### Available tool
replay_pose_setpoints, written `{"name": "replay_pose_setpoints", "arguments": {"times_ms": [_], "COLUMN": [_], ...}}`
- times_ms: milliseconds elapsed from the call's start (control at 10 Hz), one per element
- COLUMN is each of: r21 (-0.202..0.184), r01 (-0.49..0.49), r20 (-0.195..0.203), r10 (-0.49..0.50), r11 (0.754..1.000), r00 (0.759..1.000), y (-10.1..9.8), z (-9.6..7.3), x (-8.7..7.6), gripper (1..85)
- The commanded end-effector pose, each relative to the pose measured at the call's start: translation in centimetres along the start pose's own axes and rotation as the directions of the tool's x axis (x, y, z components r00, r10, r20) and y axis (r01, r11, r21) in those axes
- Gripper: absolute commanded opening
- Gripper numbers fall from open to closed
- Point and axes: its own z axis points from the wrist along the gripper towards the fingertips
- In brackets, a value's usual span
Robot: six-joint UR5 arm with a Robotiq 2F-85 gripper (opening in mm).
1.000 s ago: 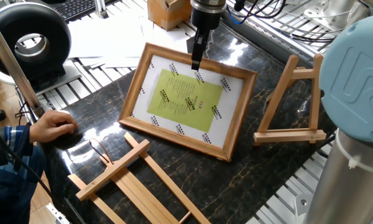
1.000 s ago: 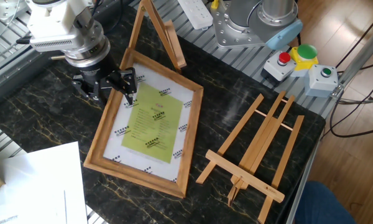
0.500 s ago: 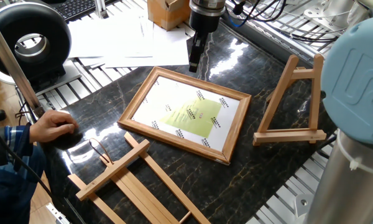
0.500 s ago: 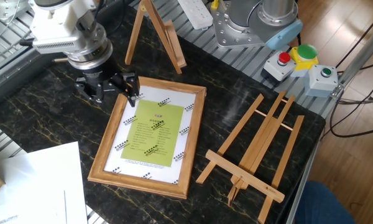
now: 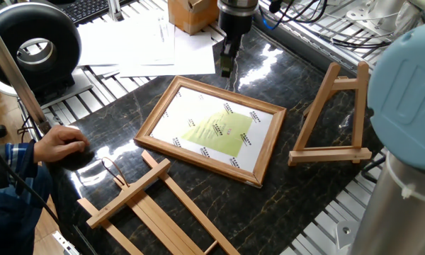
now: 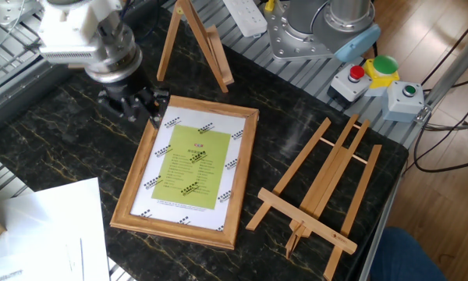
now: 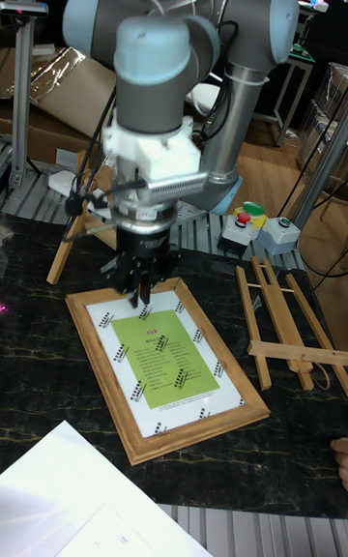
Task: Take the photo frame down from the bracket
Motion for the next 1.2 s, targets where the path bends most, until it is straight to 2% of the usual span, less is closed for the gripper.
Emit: {"name": "replay_pose_setpoints", "arguments": {"times_ms": [0,200,300,700,1100], "r21": [0.015,0.113,0.133,0.092,0.068], "r01": [-0.223,-0.277,-0.315,-0.355,-0.345], "r20": [0.002,0.016,0.035,0.110,0.114], "r10": [0.223,0.277,0.313,0.345,0.336], "r11": [0.975,0.954,0.940,0.930,0.936], "r00": [0.975,0.961,0.949,0.932,0.935], "y": [2.1,0.0,-0.4,0.0,0.4], "z": [-4.3,-5.5,-6.0,-6.4,-6.0], "x": [0.8,1.8,1.9,0.2,-0.3], "gripper": [1.0,1.0,1.0,1.0,1.0]}}
